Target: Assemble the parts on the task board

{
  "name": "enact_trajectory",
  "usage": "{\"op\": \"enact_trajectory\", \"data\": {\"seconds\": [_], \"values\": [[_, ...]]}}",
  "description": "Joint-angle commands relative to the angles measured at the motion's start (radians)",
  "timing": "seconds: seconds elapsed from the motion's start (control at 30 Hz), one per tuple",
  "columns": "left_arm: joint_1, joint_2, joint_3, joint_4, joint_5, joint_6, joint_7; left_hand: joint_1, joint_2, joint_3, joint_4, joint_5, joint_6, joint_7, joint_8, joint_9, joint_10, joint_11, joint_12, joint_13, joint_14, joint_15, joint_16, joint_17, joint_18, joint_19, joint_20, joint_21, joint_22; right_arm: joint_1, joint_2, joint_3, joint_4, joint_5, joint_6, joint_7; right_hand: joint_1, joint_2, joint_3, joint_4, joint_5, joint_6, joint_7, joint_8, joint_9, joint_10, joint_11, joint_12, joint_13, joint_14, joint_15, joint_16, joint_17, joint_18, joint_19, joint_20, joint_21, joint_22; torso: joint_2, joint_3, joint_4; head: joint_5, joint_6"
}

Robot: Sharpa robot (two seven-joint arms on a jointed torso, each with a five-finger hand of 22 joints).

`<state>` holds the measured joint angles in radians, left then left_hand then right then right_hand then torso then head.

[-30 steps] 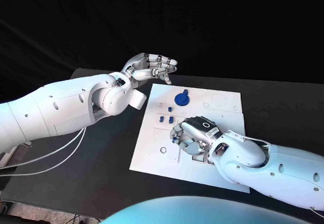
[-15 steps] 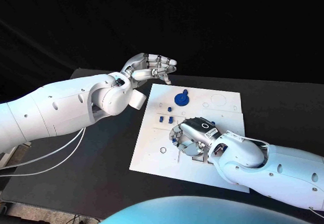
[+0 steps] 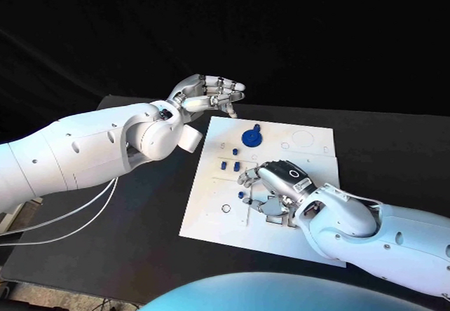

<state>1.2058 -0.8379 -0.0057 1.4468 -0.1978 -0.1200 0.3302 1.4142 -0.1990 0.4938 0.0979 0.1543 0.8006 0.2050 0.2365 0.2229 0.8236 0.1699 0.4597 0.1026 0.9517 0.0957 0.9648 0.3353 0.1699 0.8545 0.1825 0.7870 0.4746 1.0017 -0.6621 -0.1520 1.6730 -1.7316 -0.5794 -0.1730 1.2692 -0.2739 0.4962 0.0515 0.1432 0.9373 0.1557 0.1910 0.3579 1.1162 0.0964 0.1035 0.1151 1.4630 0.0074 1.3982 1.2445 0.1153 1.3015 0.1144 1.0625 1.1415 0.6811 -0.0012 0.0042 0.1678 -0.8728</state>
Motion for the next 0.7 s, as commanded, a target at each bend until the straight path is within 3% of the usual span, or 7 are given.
{"op": "enact_trajectory", "data": {"seconds": [0.03, 0.4, 0.43, 0.5, 0.53, 0.57, 0.7], "values": [[0.001, 0.000, 0.001, 0.001, 0.005, 0.026, -0.001, -0.006, 0.000, -0.007, 0.000, -0.004, -0.008, 0.032, 0.006, 0.001, -0.007, 0.002, 0.003, 0.001, -0.006, 0.000, 0.006, 0.001, 0.013, 0.005, 0.004, -0.006, -0.001, 0.007, -0.027, 0.003, 0.030, 0.006, -0.048, -0.007, 0.017, 0.008, -0.014, 0.004, 0.008, 0.000, 0.003, -0.005, -0.001, -0.006, 0.001, 0.009, -0.001, 0.038, 0.007, -0.002, 0.001, 0.003, 0.002, 0.002, 0.001, 0.004, 0.000, 0.0001, -0.0005, -0.002, 0.000], [0.000, -0.004, 0.000, -0.001, 0.005, 0.030, -0.002, -0.005, 0.001, -0.009, 0.000, -0.004, -0.010, 0.032, 0.009, 0.002, -0.011, 0.002, 0.007, 0.002, -0.007, 0.000, 0.007, 0.001, 0.013, 0.007, 0.005, -0.007, -0.002, 0.114, -0.196, 0.010, 0.100, 0.115, 0.113, -0.020, 0.029, 0.015, -0.061, 0.024, 0.022, 0.007, 0.008, -0.013, -0.006, -0.029, 0.005, 0.018, -0.007, 0.041, 0.012, 0.006, 0.006, 0.000, 0.014, 0.004, 0.012, 0.015, -0.002, -0.0015, -0.0023, -0.030, 0.018], [0.000, -0.004, 0.000, -0.001, 0.005, 0.030, -0.002, -0.005, 0.001, -0.009, 0.000, -0.004, -0.010, 0.032, 0.009, 0.002, -0.011, 0.002, 0.007, 0.002, -0.007, 0.000, 0.007, 0.001, 0.013, 0.007, 0.005, -0.007, -0.002, 0.123, -0.210, 0.010, 0.100, 0.121, 0.141, -0.021, 0.043, 0.027, -0.117, 0.034, 0.025, -0.010, 0.008, -0.027, -0.012, -0.058, 0.010, 0.014, -0.015, 0.036, 0.011, -0.001, -0.008, 0.003, 0.003, 0.009, -0.008, 0.000, -0.002, -0.0015, -0.0025, -0.033, 0.021], [0.000, -0.004, 0.000, -0.002, 0.005, 0.031, -0.002, -0.005, 0.001, -0.009, 0.000, -0.004, -0.010, 0.032, 0.009, 0.002, -0.011, 0.002, 0.007, 0.002, -0.007, 0.000, 0.007, 0.001, 0.013, 0.007, 0.005, -0.007, -0.002, 0.136, -0.233, 0.010, 0.099, 0.130, 0.188, -0.023, 0.149, 0.083, -0.399, 0.114, 0.035, -0.039, 0.004, -0.058, -0.028, -0.121, 0.017, 0.023, -0.043, 0.028, 0.019, -0.017, -0.043, 0.013, -0.020, 0.014, -0.063, -0.038, -0.002, -0.0015, -0.0024, -0.040, 0.023], [0.000, -0.004, 0.000, -0.002, 0.005, 0.031, -0.002, -0.005, 0.001, -0.009, 0.000, -0.004, -0.010, 0.032, 0.009, 0.002, -0.011, 0.002, 0.007, 0.002, -0.007, 0.000, 0.007, 0.001, 0.013, 0.007, 0.005, -0.007, -0.002, 0.141, -0.242, 0.011, 0.098, 0.133, 0.207, -0.024, 0.162, 0.079, -0.420, 0.131, 0.033, -0.039, 0.003, -0.060, -0.029, -0.127, 0.017, 0.025, -0.045, 0.027, 0.021, -0.020, -0.048, 0.014, -0.021, 0.014, -0.068, -0.041, -0.001, -0.0010, -0.0024, -0.043, 0.024], [0.000, -0.004, 0.000, -0.003, 0.005, 0.032, -0.002, -0.005, 0.001, -0.009, 0.000, -0.004, -0.010, 0.032, 0.009, 0.002, -0.011, 0.002, 0.007, 0.002, -0.007, 0.000, 0.007, 0.001, 0.013, 0.007, 0.005, -0.007, -0.002, 0.144, -0.249, 0.011, 0.097, 0.135, 0.223, -0.025, 0.231, 0.076, -0.475, 0.222, 0.033, -0.034, 0.004, -0.067, -0.035, -0.142, 0.019, 0.041, -0.048, 0.025, 0.022, -0.023, -0.059, 0.016, -0.022, 0.015, -0.084, -0.050, 0.000, -0.0002, -0.0019, -0.045, 0.025], [0.000, -0.004, 0.000, -0.004, 0.005, 0.033, -0.002, -0.005, 0.001, -0.009, 0.000, -0.004, -0.010, 0.032, 0.009, 0.002, -0.011, 0.002, 0.007, 0.002, -0.007, 0.000, 0.007, 0.001, 0.013, 0.007, 0.005, -0.007, -0.002, 0.151, -0.263, 0.011, 0.089, 0.138, 0.269, -0.026, 0.248, 0.075, -0.482, 0.239, 0.029, -0.030, 0.003, -0.067, -0.036, -0.147, 0.019, 0.044, -0.049, 0.022, 0.022, -0.029, -0.071, 0.018, -0.026, 0.015, -0.097, -0.059, 0.000, 0.0023, -0.0028, -0.047, 0.024]]}}
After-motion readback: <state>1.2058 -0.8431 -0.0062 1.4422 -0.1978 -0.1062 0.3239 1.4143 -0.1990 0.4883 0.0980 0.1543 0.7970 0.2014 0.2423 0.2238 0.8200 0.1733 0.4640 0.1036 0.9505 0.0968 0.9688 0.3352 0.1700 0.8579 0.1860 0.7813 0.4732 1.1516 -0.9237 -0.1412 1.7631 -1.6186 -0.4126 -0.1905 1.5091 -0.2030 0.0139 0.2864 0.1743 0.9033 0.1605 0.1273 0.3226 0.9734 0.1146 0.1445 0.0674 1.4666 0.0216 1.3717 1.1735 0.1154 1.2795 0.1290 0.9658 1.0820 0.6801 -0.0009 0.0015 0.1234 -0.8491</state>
